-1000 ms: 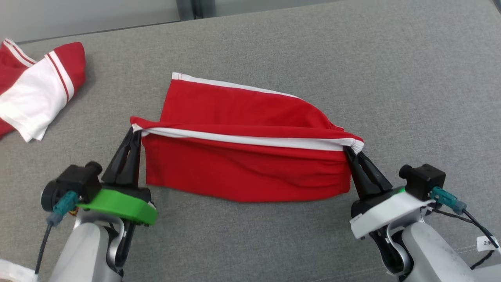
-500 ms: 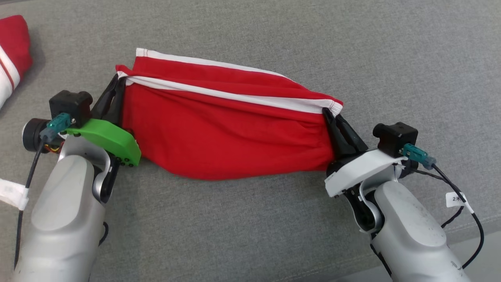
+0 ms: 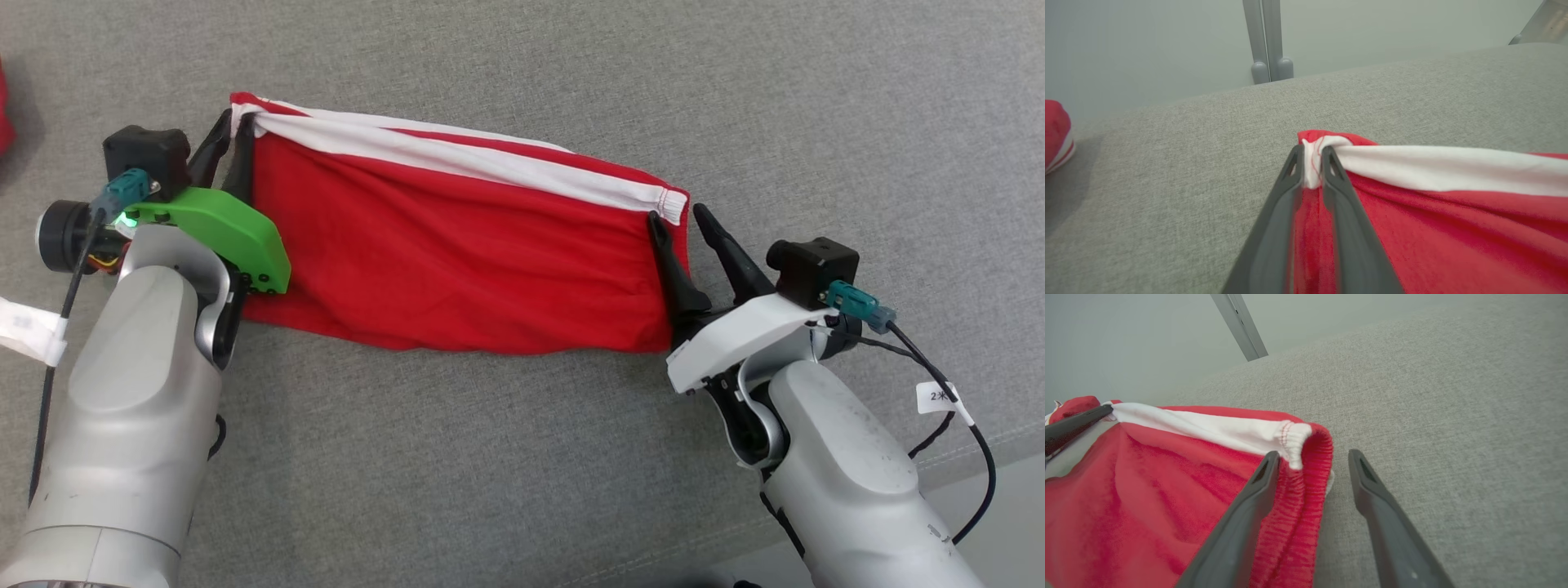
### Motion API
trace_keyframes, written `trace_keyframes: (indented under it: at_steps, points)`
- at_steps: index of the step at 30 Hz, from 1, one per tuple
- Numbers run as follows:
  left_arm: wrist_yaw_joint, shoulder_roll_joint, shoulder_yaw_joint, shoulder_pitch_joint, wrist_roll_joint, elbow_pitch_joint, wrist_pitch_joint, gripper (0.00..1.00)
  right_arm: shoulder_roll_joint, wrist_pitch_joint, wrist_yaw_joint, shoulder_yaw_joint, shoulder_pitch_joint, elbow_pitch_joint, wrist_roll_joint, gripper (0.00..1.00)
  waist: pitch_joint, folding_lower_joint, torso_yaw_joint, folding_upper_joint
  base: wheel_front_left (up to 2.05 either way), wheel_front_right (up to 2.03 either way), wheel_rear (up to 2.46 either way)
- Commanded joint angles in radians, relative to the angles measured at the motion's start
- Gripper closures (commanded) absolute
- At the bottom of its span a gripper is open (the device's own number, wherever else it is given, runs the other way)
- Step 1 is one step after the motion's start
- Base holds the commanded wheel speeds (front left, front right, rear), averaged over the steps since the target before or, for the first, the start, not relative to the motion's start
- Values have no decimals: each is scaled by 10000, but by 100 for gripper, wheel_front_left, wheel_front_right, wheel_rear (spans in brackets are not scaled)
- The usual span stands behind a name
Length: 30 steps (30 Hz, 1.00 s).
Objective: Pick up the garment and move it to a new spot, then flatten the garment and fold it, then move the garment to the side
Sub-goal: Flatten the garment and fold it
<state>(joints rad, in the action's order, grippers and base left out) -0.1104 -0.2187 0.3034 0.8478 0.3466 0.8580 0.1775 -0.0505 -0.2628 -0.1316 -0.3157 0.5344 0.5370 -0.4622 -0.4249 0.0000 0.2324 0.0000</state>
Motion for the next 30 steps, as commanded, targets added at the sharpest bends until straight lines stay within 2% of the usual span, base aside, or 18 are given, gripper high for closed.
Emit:
trace_keyframes:
  at_steps: [1, 15, 21, 30]
  points:
    - [43, 19, 60, 173, -105, 112, 58, 0, -11, -29, 16, 3, 52, -77, -92, 0, 43, 0, -23, 0, 0, 0, 0]
    - [27, 350, 12, -818, 496, 7, 235, 0, -8, -29, 16, 942, -1165, -1475, 580, 0, 927, 0, -599, 0, 0, 0, 0]
    - [265, 573, -89, -1633, 910, -224, -525, 0, -4, -29, 14, 1471, -1991, -1851, 1348, 0, 1457, 0, -780, 0, 0, 0, 0]
    - [726, 699, -26, -2410, 1289, -501, -2073, 0, -7, -29, 14, 1766, -2660, -2367, 1703, 0, 1630, 0, -509, 0, 0, 0, 0]
